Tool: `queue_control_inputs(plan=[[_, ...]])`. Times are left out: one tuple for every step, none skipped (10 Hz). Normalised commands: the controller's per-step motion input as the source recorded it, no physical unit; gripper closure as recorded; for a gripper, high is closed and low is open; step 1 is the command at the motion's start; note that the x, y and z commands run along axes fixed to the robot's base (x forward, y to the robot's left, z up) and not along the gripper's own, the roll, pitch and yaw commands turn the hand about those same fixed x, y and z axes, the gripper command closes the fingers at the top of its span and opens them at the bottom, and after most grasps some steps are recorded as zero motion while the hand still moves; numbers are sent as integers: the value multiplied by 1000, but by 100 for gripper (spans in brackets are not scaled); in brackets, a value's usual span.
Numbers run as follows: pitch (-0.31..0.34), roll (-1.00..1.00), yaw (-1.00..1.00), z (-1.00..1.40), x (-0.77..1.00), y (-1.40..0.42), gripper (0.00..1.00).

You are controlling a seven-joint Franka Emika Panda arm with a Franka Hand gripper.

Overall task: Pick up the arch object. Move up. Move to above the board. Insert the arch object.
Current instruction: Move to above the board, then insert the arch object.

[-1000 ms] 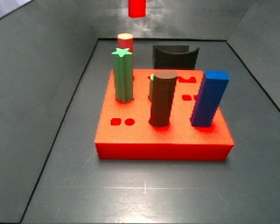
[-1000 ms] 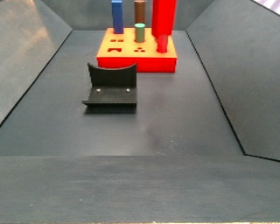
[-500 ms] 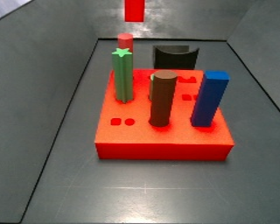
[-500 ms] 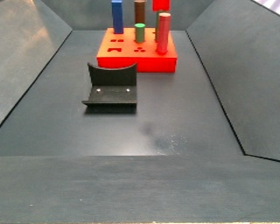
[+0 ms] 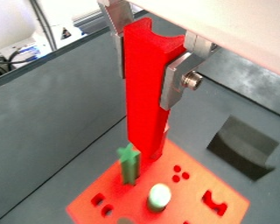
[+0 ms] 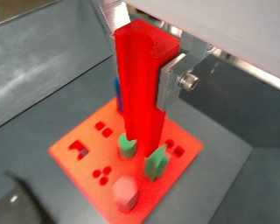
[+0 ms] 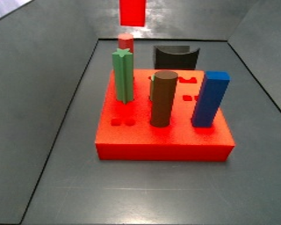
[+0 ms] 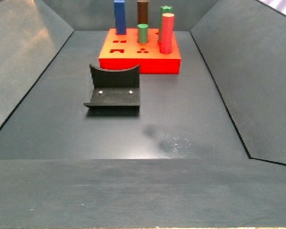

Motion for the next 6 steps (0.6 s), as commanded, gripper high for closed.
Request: queue_control_inputs(plan=[[139,-2,-5,96,82,-353,100],[126,-2,-2,76,71,-249,100],[-4,-13,9,-169,-26,-69,100],[0,-7,0,0,0,0,100],[86,4,143,-83,734,214,100],[36,57,71,0,1000,220,100]])
